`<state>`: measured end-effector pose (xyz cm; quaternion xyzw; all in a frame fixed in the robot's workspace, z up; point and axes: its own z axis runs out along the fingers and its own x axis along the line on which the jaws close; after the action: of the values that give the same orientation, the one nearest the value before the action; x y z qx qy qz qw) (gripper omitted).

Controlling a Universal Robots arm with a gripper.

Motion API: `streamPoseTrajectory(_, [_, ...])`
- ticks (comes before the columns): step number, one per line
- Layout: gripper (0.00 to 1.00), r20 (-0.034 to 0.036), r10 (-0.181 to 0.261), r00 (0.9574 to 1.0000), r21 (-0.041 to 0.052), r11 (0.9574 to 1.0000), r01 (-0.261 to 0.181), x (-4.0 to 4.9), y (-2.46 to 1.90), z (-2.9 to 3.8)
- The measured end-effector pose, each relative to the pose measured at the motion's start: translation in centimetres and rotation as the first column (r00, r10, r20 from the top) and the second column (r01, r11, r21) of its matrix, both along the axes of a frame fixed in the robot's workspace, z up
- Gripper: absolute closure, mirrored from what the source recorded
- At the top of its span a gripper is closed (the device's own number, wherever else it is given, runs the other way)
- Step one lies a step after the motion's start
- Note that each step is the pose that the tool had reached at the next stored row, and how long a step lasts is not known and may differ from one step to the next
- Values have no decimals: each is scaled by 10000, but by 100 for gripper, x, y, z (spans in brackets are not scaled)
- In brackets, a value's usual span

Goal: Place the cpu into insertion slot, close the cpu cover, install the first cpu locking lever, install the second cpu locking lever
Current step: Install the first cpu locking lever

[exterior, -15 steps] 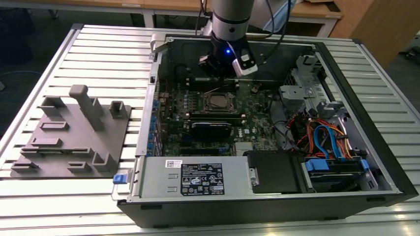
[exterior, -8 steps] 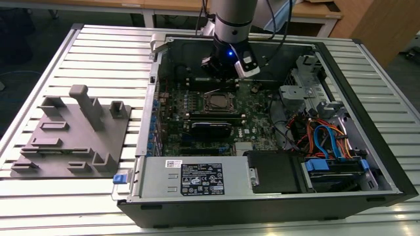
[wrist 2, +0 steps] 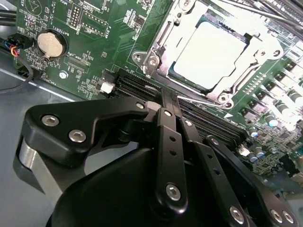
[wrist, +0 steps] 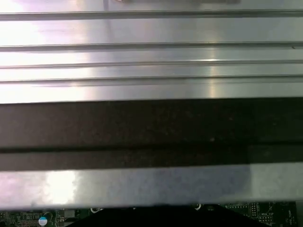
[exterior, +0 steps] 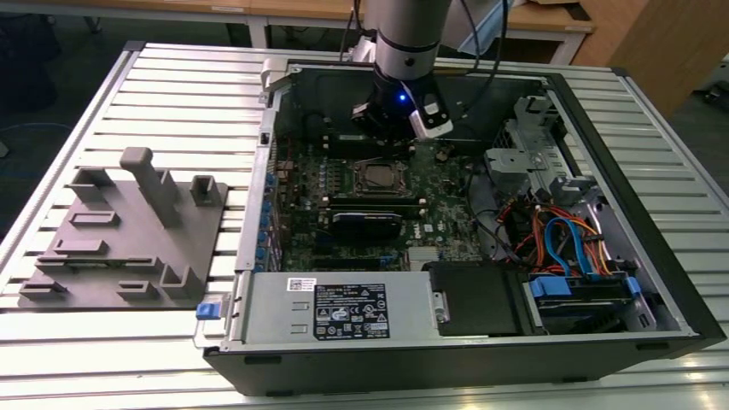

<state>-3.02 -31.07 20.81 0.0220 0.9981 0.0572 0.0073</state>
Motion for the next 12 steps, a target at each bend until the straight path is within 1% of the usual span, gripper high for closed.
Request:
streamPoseTrajectory(5, [90, 1, 0, 10000, 1, 10000, 0, 16, 0, -41])
streamPoseTrajectory(12, [90, 0, 0, 10000, 0, 10000, 0, 16, 0, -55])
